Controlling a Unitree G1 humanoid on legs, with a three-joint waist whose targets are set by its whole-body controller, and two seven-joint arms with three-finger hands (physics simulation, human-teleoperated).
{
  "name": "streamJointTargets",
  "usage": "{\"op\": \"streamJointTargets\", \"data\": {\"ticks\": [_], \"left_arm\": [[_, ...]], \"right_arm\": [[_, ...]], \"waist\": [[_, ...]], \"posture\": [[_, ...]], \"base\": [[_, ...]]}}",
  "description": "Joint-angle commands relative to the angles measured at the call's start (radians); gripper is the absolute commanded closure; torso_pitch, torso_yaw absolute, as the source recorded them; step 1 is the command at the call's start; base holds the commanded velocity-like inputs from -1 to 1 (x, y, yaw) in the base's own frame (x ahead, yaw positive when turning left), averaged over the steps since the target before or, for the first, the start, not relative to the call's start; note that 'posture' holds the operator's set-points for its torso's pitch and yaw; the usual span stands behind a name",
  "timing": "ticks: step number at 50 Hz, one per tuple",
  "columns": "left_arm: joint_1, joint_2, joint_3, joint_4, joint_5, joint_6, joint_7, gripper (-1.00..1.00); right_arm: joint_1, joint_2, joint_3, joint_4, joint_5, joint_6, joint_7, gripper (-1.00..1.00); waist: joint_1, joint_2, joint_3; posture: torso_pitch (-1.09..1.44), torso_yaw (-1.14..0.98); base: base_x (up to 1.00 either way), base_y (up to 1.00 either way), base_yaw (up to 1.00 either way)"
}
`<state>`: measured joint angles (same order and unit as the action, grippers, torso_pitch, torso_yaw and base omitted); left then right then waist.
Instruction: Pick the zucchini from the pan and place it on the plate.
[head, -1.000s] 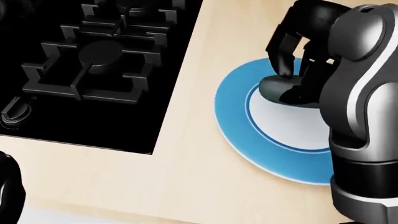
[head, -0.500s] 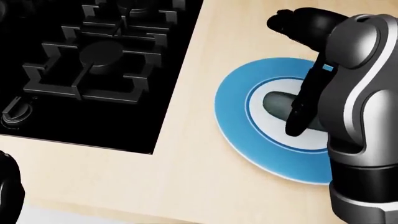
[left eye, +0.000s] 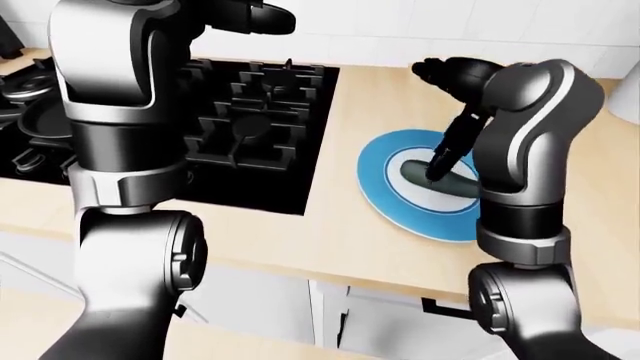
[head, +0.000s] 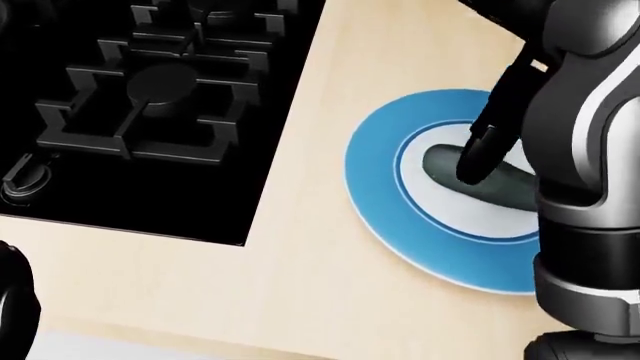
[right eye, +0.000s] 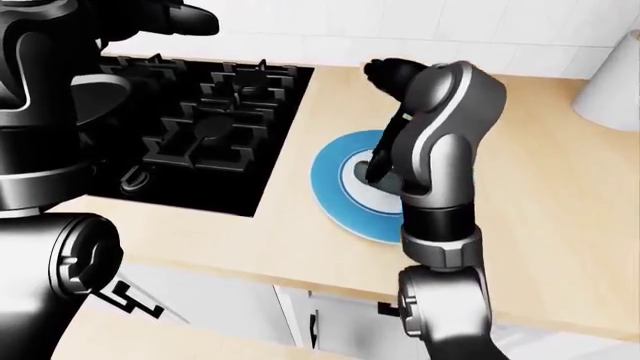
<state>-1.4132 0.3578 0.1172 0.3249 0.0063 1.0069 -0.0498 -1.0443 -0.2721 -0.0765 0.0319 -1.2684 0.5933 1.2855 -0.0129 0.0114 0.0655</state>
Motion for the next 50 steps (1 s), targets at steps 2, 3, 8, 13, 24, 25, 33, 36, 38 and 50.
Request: {"op": "streamJointTargets", "data": {"ticks": [2,3,8,13,24,25,33,36,38,50], "left_arm": [[-0.038,0.011,0.007,-0.033,0.005,-0.028,0.002,-1.0],[-0.038,0.012,0.006,-0.035,0.005,-0.026,0.001,-1.0],[-0.043,0.011,0.006,-0.036,0.007,-0.022,0.0,-1.0],[-0.029,0.004,0.006,-0.041,0.007,-0.027,0.003,-1.0],[-0.018,-0.001,0.002,-0.049,0.013,-0.028,-0.001,-1.0],[-0.017,-0.001,0.002,-0.048,0.013,-0.029,-0.001,-1.0],[-0.025,0.001,0.0,-0.042,0.019,-0.03,-0.007,-1.0],[-0.022,0.0,0.0,-0.043,0.022,-0.031,-0.008,-1.0],[-0.021,0.0,0.001,-0.042,0.023,-0.032,-0.009,-1.0],[-0.027,0.0,0.001,-0.033,0.029,-0.036,-0.013,-1.0]], "right_arm": [[-0.066,-0.015,-0.011,-0.022,0.037,0.06,-0.022,-1.0],[-0.074,-0.021,-0.017,-0.014,0.053,0.071,-0.034,-1.0],[-0.115,-0.038,-0.024,0.008,0.121,0.145,-0.065,-1.0],[-0.145,-0.053,-0.047,0.033,0.212,0.227,-0.134,-1.0],[-0.205,-0.086,-0.075,0.073,0.526,0.431,-0.331,-1.0],[-0.209,-0.09,-0.078,0.073,0.551,0.444,-0.351,-1.0],[-0.248,-0.114,-0.105,0.112,0.743,0.479,-0.524,-1.0],[-0.264,-0.133,-0.11,0.14,0.817,0.475,-0.592,-1.0],[-0.271,-0.14,-0.12,0.149,0.861,0.48,-0.644,-1.0],[-0.306,-0.179,-0.16,0.227,1.129,0.467,-0.895,-1.0]], "waist": [[0.001,-0.002,-0.035],[0.001,-0.002,-0.034],[0.002,-0.004,-0.034],[0.004,-0.006,-0.033],[0.009,-0.009,-0.033],[0.009,-0.009,-0.033],[0.013,-0.011,-0.032],[0.014,-0.012,-0.032],[0.015,-0.013,-0.032],[0.019,-0.02,-0.031]], "posture": [[0.0,0.0],[0.0,0.0],[0.0,0.0],[0.0,0.0],[0.0,0.0],[0.0,0.0],[0.0,0.0],[0.0,0.0],[0.0,0.0],[0.0,0.0]], "base": [[0.0,0.0,0.0],[0.0,0.0,0.0],[0.0,0.0,0.0],[0.0,0.0,0.0],[0.0,0.0,0.0],[0.0,0.0,0.0],[0.0,0.0,0.0],[0.0,0.0,0.0],[0.0,0.0,0.0],[0.0,0.0,0.0]]}}
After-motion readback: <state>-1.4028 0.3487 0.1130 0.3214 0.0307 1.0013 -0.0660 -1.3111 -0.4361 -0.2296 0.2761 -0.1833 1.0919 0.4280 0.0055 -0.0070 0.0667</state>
